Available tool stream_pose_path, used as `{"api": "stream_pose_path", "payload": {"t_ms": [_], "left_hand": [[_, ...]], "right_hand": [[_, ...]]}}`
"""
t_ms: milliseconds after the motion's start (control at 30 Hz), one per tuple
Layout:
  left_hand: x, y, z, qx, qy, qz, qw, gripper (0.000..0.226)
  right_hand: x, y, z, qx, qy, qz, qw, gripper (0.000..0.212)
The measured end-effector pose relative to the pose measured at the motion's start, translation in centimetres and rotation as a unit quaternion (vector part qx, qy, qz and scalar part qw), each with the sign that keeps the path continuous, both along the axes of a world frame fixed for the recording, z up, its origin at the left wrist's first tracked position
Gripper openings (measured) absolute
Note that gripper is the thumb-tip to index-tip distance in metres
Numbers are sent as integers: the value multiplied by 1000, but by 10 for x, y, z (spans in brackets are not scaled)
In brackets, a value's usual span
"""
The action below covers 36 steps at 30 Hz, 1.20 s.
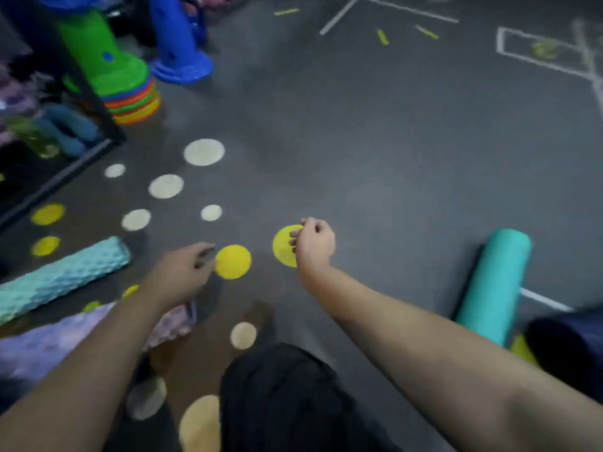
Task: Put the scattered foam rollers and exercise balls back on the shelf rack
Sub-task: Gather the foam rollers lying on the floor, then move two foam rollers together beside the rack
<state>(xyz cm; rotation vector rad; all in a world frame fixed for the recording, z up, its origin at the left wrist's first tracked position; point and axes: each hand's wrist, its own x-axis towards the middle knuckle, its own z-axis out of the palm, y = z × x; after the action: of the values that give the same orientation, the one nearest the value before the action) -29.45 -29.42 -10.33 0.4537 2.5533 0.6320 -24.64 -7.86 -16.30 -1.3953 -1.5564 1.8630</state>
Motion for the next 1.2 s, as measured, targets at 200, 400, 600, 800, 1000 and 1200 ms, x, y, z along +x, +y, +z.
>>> {"api": "stream_pose_path", "payload": {"t_ms": [200, 400, 600, 800, 1000, 1200], "left_hand": [[11, 191, -49, 150, -177, -85, 969, 23], [97, 349, -89, 252, -286, -135, 914, 31], [224, 425, -129, 261, -386, -181, 866, 36], [261, 388, -207, 188, -281, -153, 929, 97], [235, 374, -197, 9, -71, -230, 971, 135], [257, 360, -201, -9, -50, -263, 964, 132]], "right_hand": [[96, 131, -23, 238, -152, -167, 945, 23], [269, 212, -73, 169, -562, -97, 803, 128], [362, 222, -152, 32, -409, -142, 901, 123], [340, 179, -114, 27, -360, 18, 932, 84], [385, 197, -110, 410, -419, -169, 792, 44], [461, 246, -92, 22, -627, -245, 739, 152]]}}
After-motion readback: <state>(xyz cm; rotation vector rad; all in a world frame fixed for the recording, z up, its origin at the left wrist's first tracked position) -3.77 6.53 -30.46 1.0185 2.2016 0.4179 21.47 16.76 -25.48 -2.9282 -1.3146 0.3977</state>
